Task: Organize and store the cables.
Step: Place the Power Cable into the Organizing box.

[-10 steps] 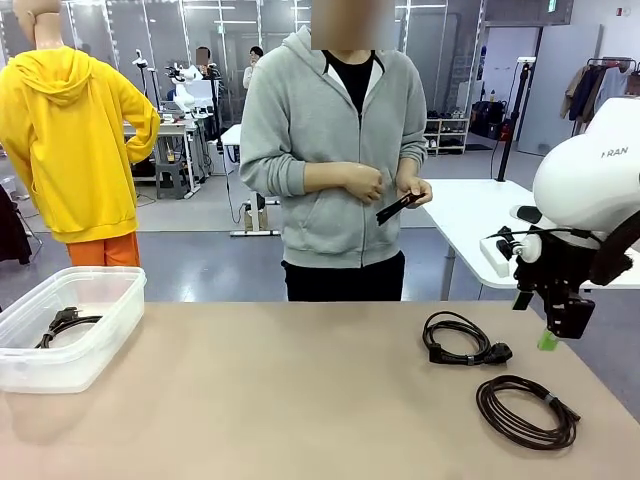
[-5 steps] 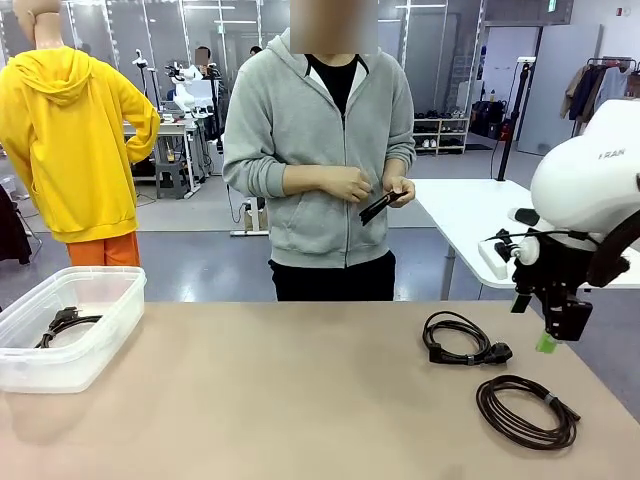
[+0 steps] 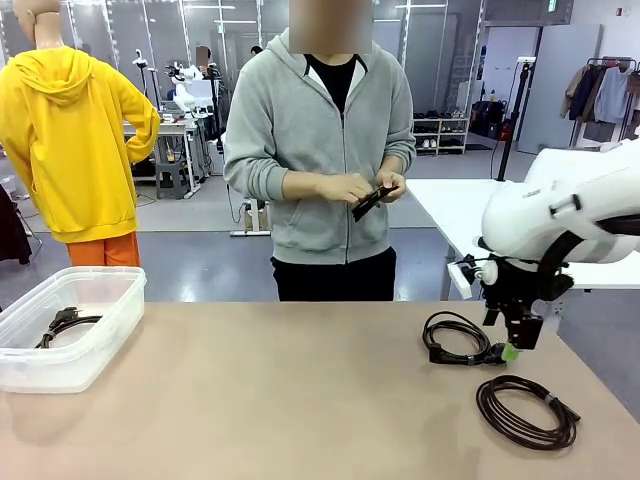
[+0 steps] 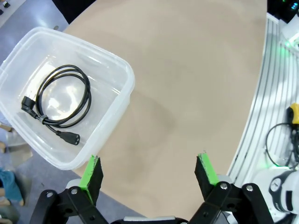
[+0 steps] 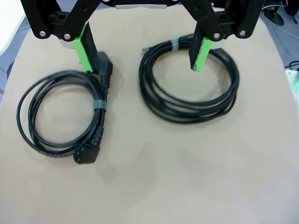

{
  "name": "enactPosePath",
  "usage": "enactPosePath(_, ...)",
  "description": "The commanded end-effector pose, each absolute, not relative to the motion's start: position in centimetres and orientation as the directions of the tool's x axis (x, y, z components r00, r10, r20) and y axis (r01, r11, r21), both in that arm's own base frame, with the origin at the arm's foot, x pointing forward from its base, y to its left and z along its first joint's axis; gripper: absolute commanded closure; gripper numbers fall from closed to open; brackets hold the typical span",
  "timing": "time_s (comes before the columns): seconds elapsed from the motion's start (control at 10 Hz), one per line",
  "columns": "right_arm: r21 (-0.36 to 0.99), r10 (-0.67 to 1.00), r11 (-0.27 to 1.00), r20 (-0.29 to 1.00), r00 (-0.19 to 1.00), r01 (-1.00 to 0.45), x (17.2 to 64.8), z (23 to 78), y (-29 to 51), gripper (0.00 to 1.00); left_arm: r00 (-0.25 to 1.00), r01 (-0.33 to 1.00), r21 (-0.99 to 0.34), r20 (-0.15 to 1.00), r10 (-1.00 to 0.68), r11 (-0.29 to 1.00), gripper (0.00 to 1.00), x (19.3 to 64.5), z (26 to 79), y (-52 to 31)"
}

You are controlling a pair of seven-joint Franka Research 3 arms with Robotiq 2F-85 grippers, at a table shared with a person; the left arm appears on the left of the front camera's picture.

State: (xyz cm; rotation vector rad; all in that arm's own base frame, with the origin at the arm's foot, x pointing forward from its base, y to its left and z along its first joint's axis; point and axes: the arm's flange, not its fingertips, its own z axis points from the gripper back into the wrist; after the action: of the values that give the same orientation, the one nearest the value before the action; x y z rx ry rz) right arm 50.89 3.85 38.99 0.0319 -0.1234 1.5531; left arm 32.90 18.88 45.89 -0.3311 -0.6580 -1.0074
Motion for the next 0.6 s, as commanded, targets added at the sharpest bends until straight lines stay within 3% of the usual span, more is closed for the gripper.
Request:
enactPosePath(0.0,-0.062,0.984,0.013,0.178,0.002,-0.998,53.0,37.3,4.0,0.00,0.381,0.850,0.031,0.654,-0.653,0.526,0.00,33.2,46.1,18.8)
enactPosePath(0.3,-0.050,0.989,0.031,0.144,0.024,-0.998,54.3,34.1,4.6,0.00,0.381,0.850,0.031,0.654,-0.653,0.526,0.00,33.2,46.1,18.8)
enactPosePath(0.5,-0.048,0.981,0.049,0.190,0.039,-0.998,55.0,32.8,4.3,0.00,0.381,0.850,0.031,0.654,-0.653,0.526,0.00,33.2,46.1,18.8)
